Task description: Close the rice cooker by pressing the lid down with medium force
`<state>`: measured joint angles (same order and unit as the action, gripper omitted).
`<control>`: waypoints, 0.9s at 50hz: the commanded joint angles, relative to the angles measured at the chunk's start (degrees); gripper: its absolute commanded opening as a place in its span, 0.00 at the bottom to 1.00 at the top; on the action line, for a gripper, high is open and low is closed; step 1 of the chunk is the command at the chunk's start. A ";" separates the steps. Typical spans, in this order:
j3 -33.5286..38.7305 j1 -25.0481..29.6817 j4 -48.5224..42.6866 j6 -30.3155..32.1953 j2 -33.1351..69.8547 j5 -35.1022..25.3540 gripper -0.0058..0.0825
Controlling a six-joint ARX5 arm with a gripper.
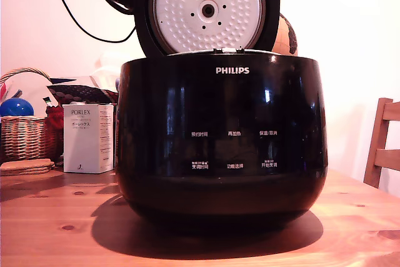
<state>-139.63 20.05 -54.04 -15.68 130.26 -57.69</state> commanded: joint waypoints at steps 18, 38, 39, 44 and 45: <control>-0.22 3.32 -12.72 12.94 -4.74 16.79 0.04; -0.22 7.76 -19.21 16.79 -8.76 26.05 0.04; -0.22 8.00 -19.21 16.79 -8.76 26.05 0.04; -0.22 8.87 -18.82 17.07 -8.79 26.05 0.04; -0.22 9.07 -18.78 17.07 -8.81 26.05 0.04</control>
<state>-140.05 28.47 -72.93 0.67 120.46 -31.53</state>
